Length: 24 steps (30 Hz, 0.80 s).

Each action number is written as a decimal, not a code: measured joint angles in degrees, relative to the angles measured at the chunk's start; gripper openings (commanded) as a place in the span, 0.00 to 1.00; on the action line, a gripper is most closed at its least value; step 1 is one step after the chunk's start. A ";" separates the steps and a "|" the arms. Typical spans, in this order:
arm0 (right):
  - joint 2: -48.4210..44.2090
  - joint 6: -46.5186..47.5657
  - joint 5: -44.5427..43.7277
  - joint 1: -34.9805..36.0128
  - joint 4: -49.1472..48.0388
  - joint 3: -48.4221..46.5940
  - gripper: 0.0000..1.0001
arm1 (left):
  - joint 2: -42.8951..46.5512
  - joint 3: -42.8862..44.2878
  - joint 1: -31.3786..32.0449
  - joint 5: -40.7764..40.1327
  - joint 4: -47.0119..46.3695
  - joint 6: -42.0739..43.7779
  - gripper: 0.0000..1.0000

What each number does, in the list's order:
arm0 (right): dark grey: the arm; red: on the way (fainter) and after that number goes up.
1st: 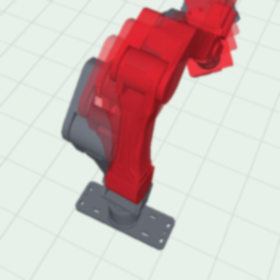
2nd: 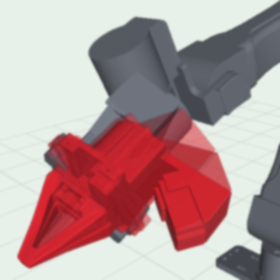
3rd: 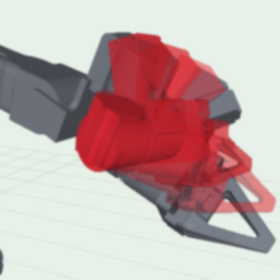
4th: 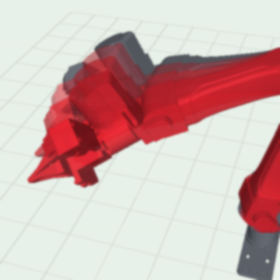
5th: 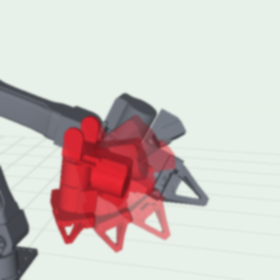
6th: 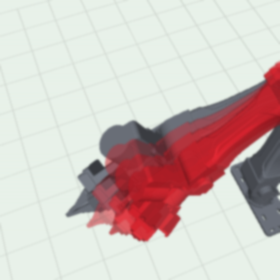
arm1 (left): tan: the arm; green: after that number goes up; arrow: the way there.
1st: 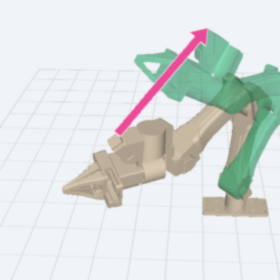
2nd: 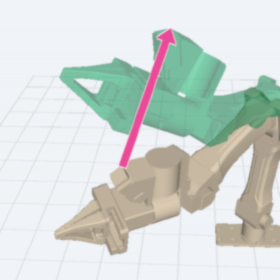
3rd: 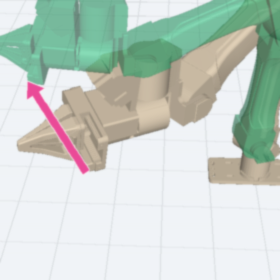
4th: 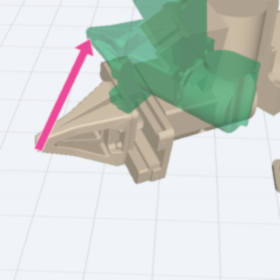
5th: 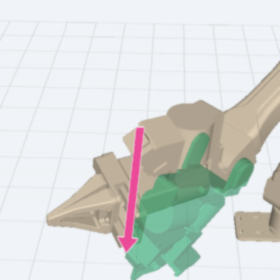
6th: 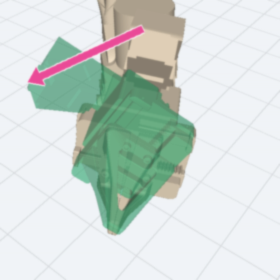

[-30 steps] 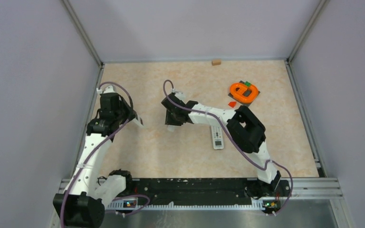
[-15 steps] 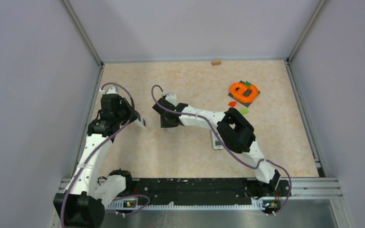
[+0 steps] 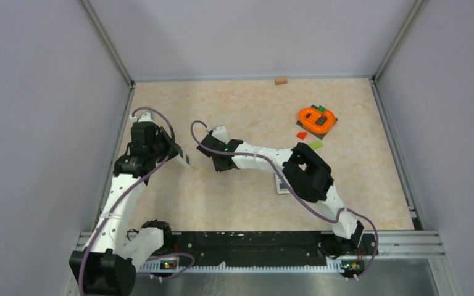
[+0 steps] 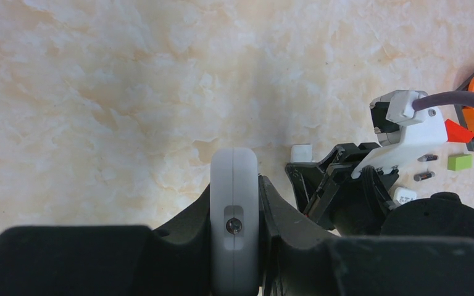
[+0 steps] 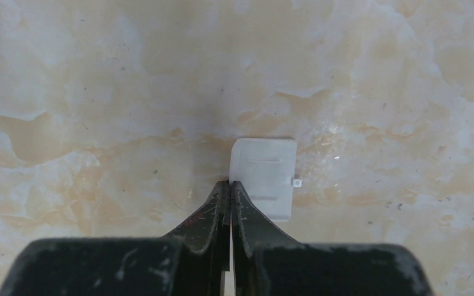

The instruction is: Load the batteries into the remote control

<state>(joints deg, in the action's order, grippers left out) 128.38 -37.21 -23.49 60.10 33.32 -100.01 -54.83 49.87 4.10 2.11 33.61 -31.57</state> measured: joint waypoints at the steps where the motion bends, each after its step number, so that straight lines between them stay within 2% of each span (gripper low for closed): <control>1: -0.24 0.22 0.04 -0.04 0.00 0.35 0.00 | 0.00 0.00 0.00 0.00 -0.02 0.00 0.00; 8: -2.58 0.46 4.90 -1.99 -2.69 4.09 0.00 | 0.00 0.00 0.00 0.15 -0.17 -0.02 0.00; 13: -8.79 -1.68 11.82 -5.70 -9.33 14.10 0.00 | 0.00 -0.09 0.00 3.26 -1.22 -0.17 0.00; 18: -20.96 -5.99 18.78 -11.34 -16.81 27.52 0.00 | 1.03 -2.12 0.00 9.44 -6.95 -2.69 0.00; 24: -37.48 -13.97 25.09 -14.80 -29.77 35.50 0.00 | 1.46 -9.29 0.00 16.57 -20.37 -11.61 0.00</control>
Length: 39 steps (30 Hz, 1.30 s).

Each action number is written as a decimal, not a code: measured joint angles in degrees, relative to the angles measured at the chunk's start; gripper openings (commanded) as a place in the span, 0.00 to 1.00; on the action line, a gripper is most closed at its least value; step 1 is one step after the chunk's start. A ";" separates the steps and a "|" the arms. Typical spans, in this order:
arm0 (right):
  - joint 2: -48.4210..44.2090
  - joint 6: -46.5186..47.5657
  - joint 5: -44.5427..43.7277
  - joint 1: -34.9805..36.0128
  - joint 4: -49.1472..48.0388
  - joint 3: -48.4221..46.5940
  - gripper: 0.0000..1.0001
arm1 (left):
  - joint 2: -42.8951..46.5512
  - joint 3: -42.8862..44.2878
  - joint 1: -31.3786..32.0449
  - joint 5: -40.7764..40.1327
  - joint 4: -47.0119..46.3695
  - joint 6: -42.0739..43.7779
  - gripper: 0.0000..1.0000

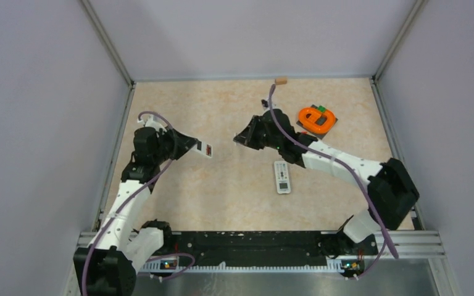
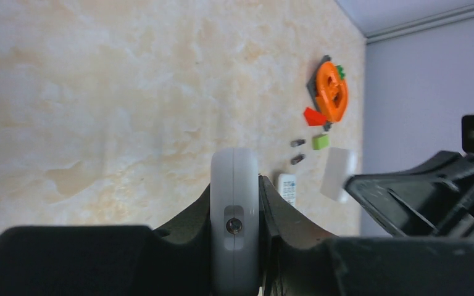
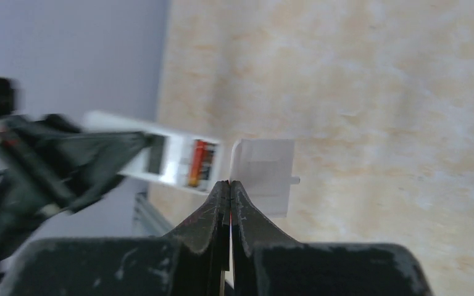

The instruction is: Load the batteries into the remote control

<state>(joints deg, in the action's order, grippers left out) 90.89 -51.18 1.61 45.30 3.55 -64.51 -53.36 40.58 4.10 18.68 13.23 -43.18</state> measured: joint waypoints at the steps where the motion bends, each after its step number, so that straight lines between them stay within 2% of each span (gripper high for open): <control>1: -2.38 -1.46 0.92 0.00 -2.43 1.20 0.00 | -0.02 -1.33 0.02 0.83 -2.49 -1.97 0.00; 5: -9.42 -8.26 4.33 0.00 -14.43 6.01 0.00 | -0.61 -5.92 0.39 3.19 -13.35 -10.99 0.00; 8: -11.02 -13.92 6.19 0.09 -23.26 8.79 0.00 | -1.66 -8.50 0.96 3.93 -22.25 -17.77 0.00; 12: -10.93 -20.28 7.58 0.74 -30.38 9.38 0.00 | -2.82 -10.62 1.70 4.57 -32.20 -25.42 0.00; 17: -10.21 -25.68 8.87 1.92 -36.74 9.31 0.00 | -2.86 -11.23 2.27 5.53 -40.09 -32.00 0.00; 30: -6.82 -30.12 12.00 2.21 -37.22 7.04 0.00 | -4.94 -11.23 2.32 14.29 -45.86 -42.42 0.00; 39: -6.84 -30.10 11.06 2.21 -34.99 6.67 0.00 | -4.90 -11.23 2.32 14.99 -47.65 -44.94 0.00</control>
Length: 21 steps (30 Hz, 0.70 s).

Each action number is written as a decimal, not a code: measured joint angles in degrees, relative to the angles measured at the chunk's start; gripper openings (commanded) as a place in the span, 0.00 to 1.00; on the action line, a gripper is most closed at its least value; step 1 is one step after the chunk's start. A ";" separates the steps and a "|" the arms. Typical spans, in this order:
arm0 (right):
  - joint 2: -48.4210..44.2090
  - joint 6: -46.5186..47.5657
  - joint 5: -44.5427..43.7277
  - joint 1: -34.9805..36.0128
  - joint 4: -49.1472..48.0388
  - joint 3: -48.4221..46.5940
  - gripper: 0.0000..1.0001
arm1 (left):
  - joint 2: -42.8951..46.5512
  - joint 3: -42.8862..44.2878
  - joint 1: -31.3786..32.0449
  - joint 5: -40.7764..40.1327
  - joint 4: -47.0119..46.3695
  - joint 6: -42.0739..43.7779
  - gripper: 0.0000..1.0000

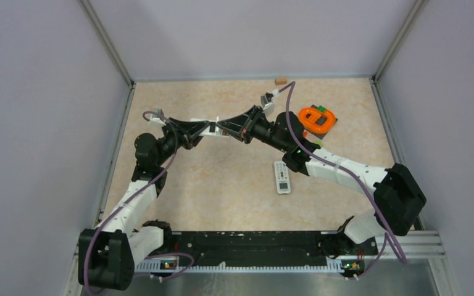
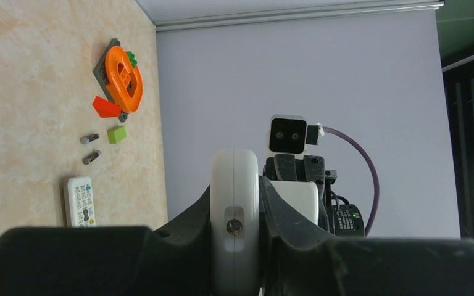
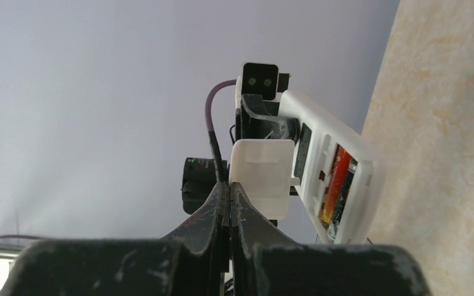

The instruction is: Load the batteries into the remote control

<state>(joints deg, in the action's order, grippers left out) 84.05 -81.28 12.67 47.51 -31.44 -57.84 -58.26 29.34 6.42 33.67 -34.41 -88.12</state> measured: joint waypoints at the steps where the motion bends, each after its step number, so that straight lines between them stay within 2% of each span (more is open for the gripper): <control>1: -0.07 -0.02 -0.44 0.00 0.31 0.04 0.00 | 0.00 0.00 0.00 0.00 -0.11 -0.15 0.00; 21: -2.14 -2.60 -5.66 0.00 0.83 2.16 0.00 | -0.02 -1.44 0.00 0.22 -3.52 -3.48 0.00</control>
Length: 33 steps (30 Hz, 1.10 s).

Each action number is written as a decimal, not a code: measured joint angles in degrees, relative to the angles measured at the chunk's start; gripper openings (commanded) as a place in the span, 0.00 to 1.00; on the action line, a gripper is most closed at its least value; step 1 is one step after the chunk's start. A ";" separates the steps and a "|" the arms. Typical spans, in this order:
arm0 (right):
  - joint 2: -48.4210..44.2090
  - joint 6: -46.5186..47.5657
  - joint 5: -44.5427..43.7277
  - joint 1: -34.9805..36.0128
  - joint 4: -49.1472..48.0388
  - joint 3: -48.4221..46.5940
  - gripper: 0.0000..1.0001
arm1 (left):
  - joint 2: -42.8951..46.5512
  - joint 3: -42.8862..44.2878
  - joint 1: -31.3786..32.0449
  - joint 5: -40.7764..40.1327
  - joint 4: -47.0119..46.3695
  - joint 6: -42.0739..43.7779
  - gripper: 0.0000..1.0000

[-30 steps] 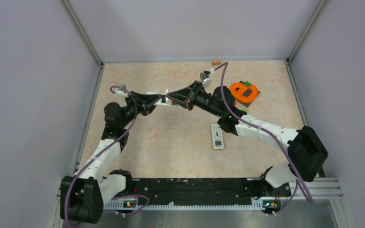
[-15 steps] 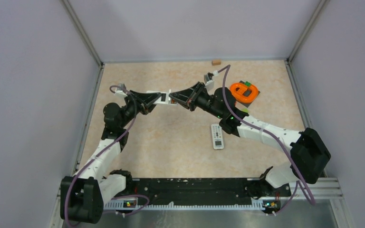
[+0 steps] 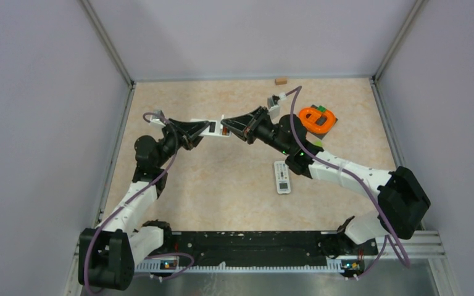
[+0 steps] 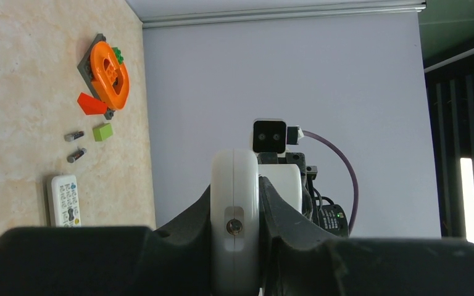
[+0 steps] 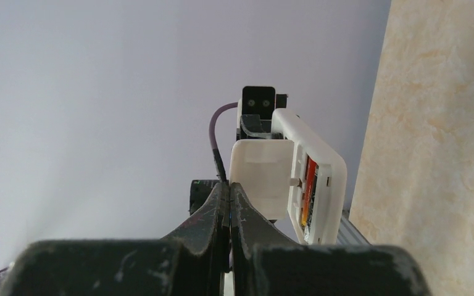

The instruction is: Load the batteries into the remote control

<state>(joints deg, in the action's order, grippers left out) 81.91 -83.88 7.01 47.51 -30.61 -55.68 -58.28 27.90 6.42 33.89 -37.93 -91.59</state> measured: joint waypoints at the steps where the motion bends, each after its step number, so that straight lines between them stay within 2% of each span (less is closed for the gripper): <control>1: 0.00 -0.26 0.02 0.00 -0.26 0.20 0.00 | -0.02 0.00 0.00 0.00 -0.24 -0.04 0.00; 17: 0.22 -2.93 0.50 0.00 -0.96 0.98 0.00 | -0.50 -0.28 0.00 0.13 -1.92 -0.72 0.00; 21: -0.63 -3.56 -0.63 0.00 -0.26 2.32 0.07 | -0.50 -0.48 0.00 -0.02 -1.36 -0.66 0.00; 30: -3.19 -3.82 -3.76 -0.04 6.08 2.89 0.10 | -0.50 -0.59 -0.07 -0.74 -1.05 -0.63 0.00; 33: -3.23 -3.78 -4.44 -0.07 7.43 2.89 0.14 | -0.50 -0.59 -0.26 -1.07 -0.94 -0.66 0.00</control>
<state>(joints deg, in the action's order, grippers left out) 78.67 -87.66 2.57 47.44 -23.18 -52.80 -58.78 27.31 6.15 32.82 -38.87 -92.25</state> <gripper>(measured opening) 0.108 0.256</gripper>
